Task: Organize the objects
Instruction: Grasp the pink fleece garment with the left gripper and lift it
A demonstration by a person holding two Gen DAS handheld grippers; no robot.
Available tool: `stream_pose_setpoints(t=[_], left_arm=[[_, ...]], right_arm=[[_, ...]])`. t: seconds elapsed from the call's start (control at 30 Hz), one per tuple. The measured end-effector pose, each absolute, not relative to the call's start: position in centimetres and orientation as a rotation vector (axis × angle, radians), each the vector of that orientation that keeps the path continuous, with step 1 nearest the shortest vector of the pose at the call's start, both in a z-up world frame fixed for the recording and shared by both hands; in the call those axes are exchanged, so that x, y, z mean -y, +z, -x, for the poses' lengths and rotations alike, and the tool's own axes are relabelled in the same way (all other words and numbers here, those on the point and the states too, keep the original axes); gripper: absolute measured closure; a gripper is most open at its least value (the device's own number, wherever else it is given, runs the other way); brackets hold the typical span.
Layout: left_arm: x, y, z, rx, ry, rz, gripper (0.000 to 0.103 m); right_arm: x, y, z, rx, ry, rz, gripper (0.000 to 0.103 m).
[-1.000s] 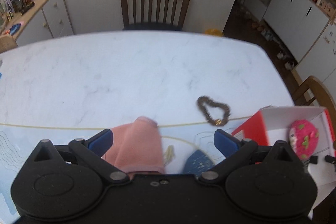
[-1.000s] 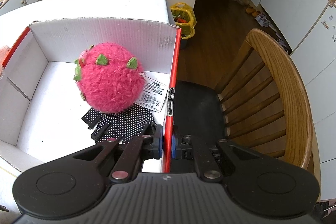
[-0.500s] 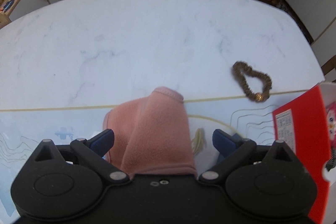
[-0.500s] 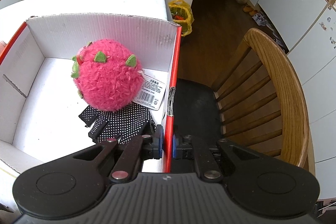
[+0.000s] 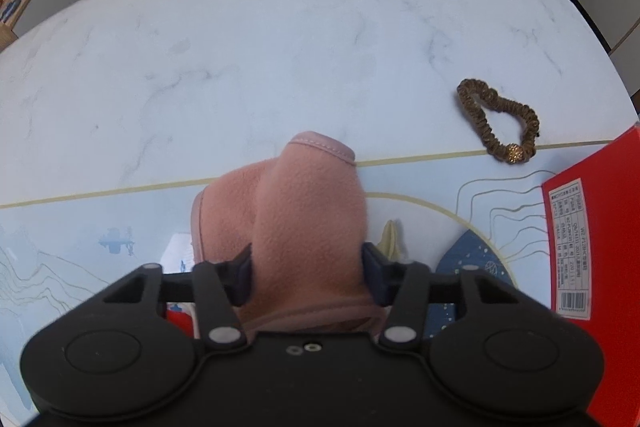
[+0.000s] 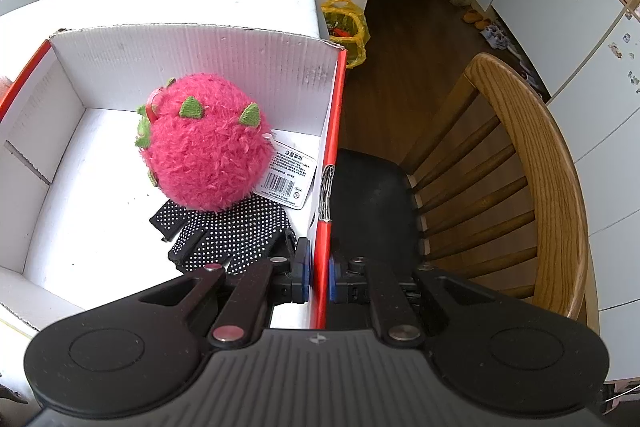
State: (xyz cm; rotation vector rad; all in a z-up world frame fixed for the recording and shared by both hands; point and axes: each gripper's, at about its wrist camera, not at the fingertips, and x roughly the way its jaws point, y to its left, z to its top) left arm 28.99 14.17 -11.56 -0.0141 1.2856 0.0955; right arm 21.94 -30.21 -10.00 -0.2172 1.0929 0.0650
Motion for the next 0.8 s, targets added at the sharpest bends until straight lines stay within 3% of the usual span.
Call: stream_pose_setpoints(t=[0.13, 0.23, 0.8], left_arm=[[-14.1, -10.4, -28.6, -1.266, 0.097, 0.007, 0.082], [-14.1, -9.3, -28.2, -1.24, 0.096, 0.008, 0.09], [-14.6, 1.8, -25.6, -1.065, 0.063, 0.067, 0.094]], right_arm=[[30.2, -10.0, -21.9, -1.09, 0.067, 0.22, 0.094], [30.3, -9.9, -21.9, -1.09, 0.07, 0.22, 0.094], [31.3, -9.9, -21.8, -1.092, 0.099, 0.169, 0.094]])
